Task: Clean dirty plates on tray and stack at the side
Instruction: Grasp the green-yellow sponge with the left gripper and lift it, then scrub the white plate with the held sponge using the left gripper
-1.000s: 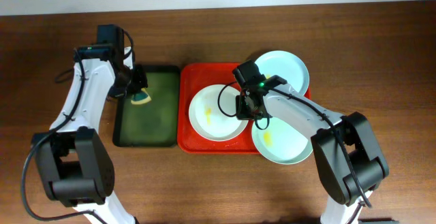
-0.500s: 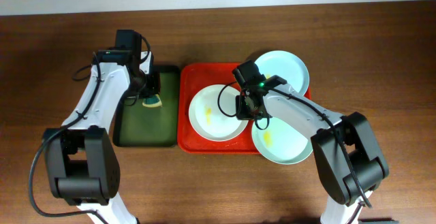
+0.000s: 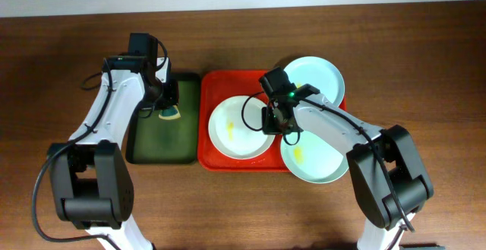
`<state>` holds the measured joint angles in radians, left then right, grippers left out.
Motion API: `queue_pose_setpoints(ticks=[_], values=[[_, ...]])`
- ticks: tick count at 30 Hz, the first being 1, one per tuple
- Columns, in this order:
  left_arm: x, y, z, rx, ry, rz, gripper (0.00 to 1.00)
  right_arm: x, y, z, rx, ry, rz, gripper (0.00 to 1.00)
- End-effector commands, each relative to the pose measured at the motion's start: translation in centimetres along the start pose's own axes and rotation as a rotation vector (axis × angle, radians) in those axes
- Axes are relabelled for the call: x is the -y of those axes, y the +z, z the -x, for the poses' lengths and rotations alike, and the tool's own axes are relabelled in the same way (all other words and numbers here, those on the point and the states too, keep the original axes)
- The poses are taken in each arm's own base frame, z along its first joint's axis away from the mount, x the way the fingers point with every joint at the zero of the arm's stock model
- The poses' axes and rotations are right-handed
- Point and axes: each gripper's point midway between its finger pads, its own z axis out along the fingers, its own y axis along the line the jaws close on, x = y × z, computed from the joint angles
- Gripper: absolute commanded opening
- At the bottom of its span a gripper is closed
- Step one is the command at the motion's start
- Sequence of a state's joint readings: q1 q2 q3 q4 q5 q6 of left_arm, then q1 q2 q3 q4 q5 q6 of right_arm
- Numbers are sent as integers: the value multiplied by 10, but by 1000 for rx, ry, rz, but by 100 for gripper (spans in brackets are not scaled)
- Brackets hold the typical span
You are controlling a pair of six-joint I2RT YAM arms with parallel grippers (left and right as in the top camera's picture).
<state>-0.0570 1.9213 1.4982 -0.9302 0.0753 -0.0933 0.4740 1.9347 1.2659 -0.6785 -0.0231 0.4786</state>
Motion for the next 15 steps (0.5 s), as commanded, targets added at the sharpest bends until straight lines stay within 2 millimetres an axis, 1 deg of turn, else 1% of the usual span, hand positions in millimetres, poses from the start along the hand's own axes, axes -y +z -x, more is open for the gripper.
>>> queue_pose_setpoints(ticks=[1, 3, 4, 5, 7, 9, 10, 11, 13, 15], values=[[2, -5, -1, 12, 22, -9, 0, -9, 8, -18, -48, 3, 31, 4], [2, -1, 0, 19, 22, -9, 0, -9, 8, -17, -42, 3, 31, 4], [2, 0, -1, 20, 23, -9, 0, -6, 8, -13, -32, 10, 26, 4], [1, 3, -2, 20, 23, -9, 0, -3, 3, -12, -43, 19, 38, 4], [2, 3, -2, 20, 24, -9, 0, -1, 1, -15, -68, 16, 52, 4], [6, -5, 4, 48, 39, 5, 0, -4, 2, -20, -85, 13, 68, 4], [5, -16, 13, 87, 57, 53, 0, -9, 3, -21, -78, 1, 73, 4], [7, -25, 19, 112, 75, 98, 0, -13, 3, -22, -77, 28, 77, 4], [27, -40, 18, 100, 114, 85, 0, -23, 4, -24, -68, 64, 89, 4], [51, -43, 12, 86, 141, 68, 0, -27, 9, -24, -50, 61, 99, 4]])
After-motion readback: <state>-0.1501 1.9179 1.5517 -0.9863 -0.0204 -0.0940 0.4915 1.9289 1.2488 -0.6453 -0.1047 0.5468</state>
